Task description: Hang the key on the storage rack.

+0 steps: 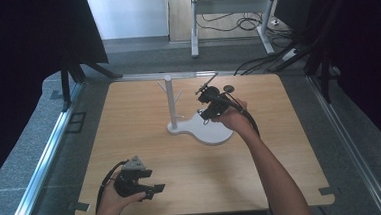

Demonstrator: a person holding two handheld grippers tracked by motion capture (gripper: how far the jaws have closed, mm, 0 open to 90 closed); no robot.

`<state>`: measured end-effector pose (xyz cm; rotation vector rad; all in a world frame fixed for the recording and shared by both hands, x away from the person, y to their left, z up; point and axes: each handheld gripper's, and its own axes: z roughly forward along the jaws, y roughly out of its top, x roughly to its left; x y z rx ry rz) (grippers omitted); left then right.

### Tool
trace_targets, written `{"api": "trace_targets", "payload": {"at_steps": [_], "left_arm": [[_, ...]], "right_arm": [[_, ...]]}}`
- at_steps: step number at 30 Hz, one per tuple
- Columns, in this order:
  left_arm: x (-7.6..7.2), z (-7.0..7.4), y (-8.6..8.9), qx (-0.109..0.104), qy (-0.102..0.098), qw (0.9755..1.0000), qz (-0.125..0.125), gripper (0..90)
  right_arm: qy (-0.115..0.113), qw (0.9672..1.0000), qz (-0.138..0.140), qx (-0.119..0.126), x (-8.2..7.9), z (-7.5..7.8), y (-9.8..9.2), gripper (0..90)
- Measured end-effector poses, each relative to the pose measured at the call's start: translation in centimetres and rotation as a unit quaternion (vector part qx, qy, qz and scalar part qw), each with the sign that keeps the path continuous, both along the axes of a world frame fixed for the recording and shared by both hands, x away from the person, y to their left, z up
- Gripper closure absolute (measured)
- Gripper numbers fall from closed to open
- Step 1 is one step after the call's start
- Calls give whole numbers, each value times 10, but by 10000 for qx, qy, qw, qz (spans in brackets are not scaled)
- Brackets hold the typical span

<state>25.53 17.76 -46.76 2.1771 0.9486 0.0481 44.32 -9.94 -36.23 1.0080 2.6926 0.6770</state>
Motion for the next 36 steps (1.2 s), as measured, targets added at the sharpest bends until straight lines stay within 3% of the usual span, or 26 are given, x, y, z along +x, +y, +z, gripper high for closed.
{"api": "trace_targets", "payload": {"at_steps": [16,36], "left_arm": [[0,2,2,-22,-19,10000,11,250],[-1,3,2,-76,-11,10000,17,249]], "right_arm": [[-50,9999,-139,33,20,2,12,847],[133,9998,-152,37,47,-4,29,846]]}}
